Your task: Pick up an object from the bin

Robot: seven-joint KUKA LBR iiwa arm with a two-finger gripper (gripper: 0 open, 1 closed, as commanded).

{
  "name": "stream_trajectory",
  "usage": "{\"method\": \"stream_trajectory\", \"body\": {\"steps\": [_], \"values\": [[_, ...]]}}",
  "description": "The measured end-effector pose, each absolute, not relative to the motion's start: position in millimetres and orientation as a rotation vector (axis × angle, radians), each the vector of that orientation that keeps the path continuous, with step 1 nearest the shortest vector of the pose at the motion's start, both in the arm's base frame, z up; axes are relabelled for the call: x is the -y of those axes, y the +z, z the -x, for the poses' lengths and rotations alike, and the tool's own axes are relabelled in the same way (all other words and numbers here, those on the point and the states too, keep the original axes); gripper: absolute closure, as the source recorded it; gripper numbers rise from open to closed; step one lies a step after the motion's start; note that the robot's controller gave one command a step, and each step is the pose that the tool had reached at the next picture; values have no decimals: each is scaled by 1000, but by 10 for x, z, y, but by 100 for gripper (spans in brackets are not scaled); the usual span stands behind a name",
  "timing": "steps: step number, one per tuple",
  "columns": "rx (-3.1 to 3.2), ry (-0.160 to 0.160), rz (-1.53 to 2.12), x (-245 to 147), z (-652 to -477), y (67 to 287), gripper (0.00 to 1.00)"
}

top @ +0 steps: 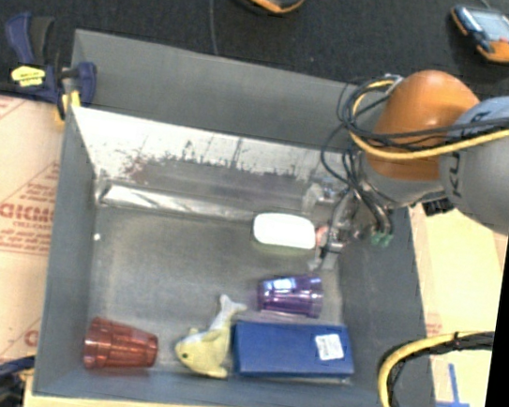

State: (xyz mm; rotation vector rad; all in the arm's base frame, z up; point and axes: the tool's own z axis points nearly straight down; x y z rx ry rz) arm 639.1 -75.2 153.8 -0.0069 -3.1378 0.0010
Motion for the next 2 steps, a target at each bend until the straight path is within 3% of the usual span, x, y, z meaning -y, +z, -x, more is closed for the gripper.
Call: {"method": "stream_trajectory", "body": {"steps": [1,2], "values": [[3146,3,5,752,-6411,1582,0],[3151,5,-111,676,-6491,1005,0]]}}
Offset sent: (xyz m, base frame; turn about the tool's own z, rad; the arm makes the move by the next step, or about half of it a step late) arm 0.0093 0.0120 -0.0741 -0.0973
